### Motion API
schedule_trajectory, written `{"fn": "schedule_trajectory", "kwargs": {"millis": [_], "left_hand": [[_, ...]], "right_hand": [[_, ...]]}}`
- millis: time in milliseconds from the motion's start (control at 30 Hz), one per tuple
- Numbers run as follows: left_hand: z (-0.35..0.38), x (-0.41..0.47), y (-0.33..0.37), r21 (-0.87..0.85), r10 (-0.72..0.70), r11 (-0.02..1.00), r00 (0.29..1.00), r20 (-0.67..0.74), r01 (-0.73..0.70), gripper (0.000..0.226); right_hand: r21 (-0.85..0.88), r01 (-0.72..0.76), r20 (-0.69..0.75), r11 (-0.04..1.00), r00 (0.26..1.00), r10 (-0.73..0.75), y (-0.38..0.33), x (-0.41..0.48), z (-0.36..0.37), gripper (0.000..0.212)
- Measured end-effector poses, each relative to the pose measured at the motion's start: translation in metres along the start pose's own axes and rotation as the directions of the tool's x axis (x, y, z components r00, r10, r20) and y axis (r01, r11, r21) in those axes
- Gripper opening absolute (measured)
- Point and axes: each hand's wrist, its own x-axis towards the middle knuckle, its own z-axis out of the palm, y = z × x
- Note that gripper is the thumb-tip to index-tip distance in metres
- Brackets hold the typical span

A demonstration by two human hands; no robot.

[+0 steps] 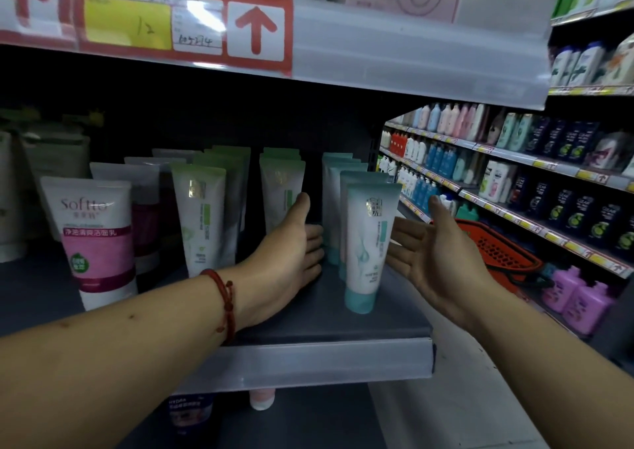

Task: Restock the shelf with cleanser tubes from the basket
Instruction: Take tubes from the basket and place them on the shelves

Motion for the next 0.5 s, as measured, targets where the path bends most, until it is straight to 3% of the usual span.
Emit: {"fn": "schedule_trajectory", "kwargs": {"millis": [167,300,500], "left_hand": [[0.005,0.012,-0.003,-0.001,-0.002,1.000,1.000,0.016,0.002,0.088],[0.006,0.019,-0.006,0.007,-0.010,1.000,1.000,0.009,0.010,0.087],[0.004,0.025,-0.007,0.031,-0.019,0.999,1.000,0.015,0.018,0.086]], "right_hand": [[0.019,-0.035,0.078,0.999,0.996,0.034,0.009,0.016,0.013,0.076],[0.023,-0.001,0.047,1.000,0.999,0.000,0.014,0.016,0.014,0.064],[0.013,0.000,0.025,1.000,1.000,0.000,0.016,0.016,0.011,0.070]]}}
